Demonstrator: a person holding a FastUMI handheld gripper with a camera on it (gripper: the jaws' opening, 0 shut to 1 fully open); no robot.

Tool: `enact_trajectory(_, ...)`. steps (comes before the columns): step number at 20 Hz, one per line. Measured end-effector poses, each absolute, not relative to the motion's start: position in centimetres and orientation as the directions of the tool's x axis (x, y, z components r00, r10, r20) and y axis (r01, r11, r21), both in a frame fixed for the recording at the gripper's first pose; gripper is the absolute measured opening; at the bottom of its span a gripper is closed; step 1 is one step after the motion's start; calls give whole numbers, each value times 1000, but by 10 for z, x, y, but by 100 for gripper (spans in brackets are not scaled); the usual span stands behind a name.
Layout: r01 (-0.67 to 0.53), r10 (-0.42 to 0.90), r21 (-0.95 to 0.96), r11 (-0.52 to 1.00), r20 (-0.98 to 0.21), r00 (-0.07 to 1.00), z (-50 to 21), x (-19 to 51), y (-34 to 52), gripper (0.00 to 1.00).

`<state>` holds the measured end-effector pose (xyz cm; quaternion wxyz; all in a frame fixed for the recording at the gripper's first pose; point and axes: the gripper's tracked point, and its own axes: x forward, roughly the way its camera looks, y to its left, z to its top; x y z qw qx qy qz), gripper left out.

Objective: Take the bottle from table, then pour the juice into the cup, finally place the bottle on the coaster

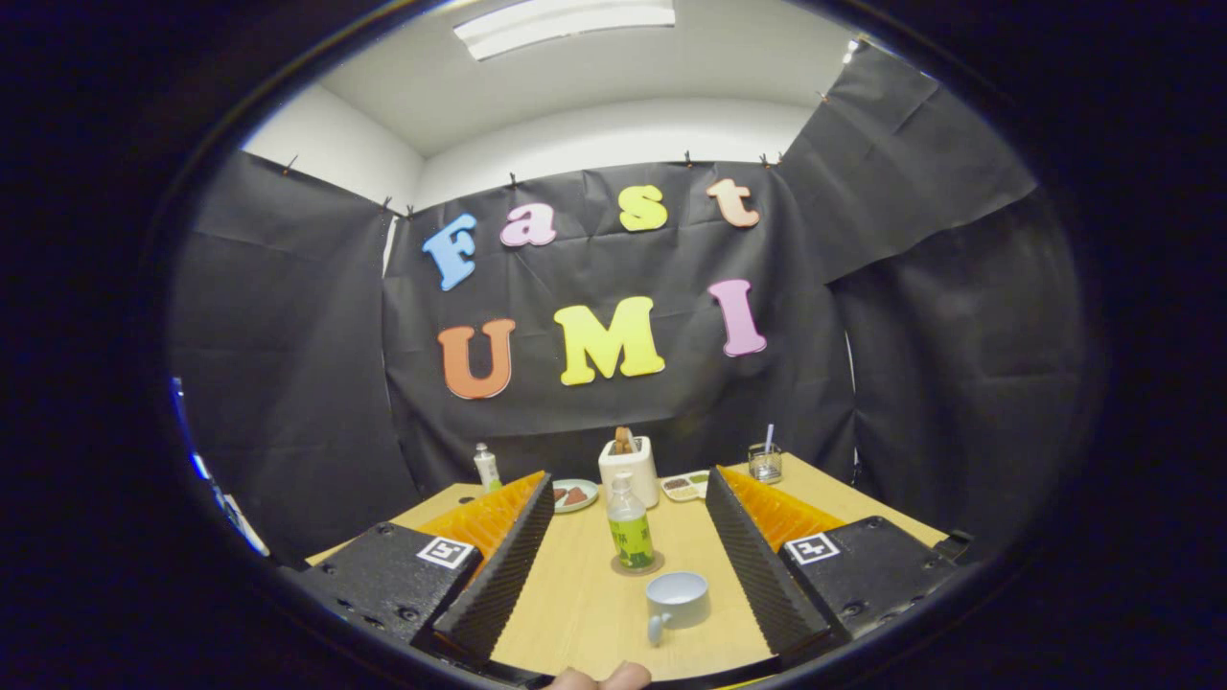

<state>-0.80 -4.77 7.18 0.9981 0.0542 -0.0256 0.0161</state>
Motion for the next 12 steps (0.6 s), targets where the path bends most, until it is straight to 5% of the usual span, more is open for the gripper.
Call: enact_trajectory(12, -27, 22, 80, 996, 62, 998, 72, -10, -44, 100)
